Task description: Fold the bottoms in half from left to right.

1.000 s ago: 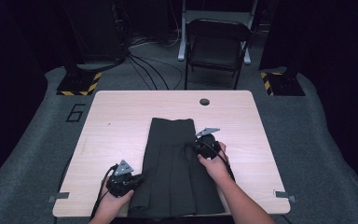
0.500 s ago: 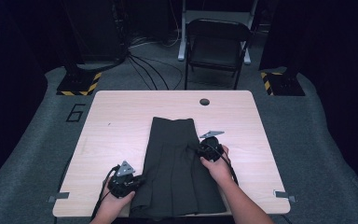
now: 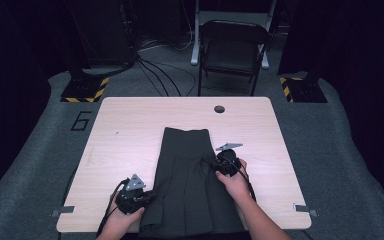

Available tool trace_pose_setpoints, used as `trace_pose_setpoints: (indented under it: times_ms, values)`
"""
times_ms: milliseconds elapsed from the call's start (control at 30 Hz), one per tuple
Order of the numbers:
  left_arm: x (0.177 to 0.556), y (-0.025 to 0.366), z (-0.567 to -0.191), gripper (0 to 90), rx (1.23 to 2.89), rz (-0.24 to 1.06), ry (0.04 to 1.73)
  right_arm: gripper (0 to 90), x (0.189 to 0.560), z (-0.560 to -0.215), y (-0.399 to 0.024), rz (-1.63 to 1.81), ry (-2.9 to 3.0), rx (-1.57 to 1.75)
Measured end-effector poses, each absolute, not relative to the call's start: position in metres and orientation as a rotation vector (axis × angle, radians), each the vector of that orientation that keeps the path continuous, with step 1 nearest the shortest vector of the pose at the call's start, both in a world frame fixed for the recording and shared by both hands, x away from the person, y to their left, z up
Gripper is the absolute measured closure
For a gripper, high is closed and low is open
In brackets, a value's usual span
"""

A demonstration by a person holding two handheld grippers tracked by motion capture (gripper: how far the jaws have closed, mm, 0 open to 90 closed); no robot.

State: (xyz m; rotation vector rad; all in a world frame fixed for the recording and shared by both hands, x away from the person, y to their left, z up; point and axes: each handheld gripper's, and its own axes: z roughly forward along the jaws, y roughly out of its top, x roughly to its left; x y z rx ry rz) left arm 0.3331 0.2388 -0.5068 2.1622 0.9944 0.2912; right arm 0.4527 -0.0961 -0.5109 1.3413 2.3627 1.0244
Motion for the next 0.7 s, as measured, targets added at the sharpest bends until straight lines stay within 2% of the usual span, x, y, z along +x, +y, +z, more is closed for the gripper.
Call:
trace_pose_setpoints:
  times_ms: [133,300,500,700]
  values:
    - [0.336,0.24,-0.502,62.0,2.122,0.321,0.998,64.4,0.448,-0.513,-0.095,1.029,2.345,1.32]
    - [0.346,0.242,-0.498,50.1,2.073,0.329,1.002,58.6,0.442,-0.511,-0.092,1.033,2.358,1.28]
    - [0.355,0.243,-0.497,44.3,2.056,0.326,0.999,54.7,0.438,-0.501,-0.093,1.033,2.381,1.243]
    - [0.367,0.239,-0.493,42.2,2.039,0.313,1.01,49.1,0.428,-0.488,-0.094,1.021,2.427,1.214]
